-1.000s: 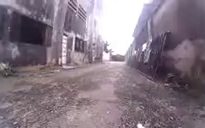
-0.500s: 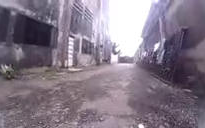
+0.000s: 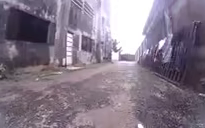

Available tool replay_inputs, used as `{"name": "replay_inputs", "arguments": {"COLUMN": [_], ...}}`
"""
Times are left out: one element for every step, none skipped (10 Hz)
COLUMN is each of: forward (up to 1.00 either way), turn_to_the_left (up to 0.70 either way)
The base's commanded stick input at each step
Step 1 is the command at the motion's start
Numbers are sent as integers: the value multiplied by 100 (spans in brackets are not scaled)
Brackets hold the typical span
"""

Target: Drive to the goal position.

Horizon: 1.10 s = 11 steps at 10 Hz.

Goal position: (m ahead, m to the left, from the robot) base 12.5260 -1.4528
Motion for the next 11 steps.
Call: {"name": "replay_inputs", "arguments": {"forward": [70,70,70,70,70,70,70,70,70,70,70], "turn_to_the_left": [0,0,0,0,0,0,0,0,0,16,33]}}
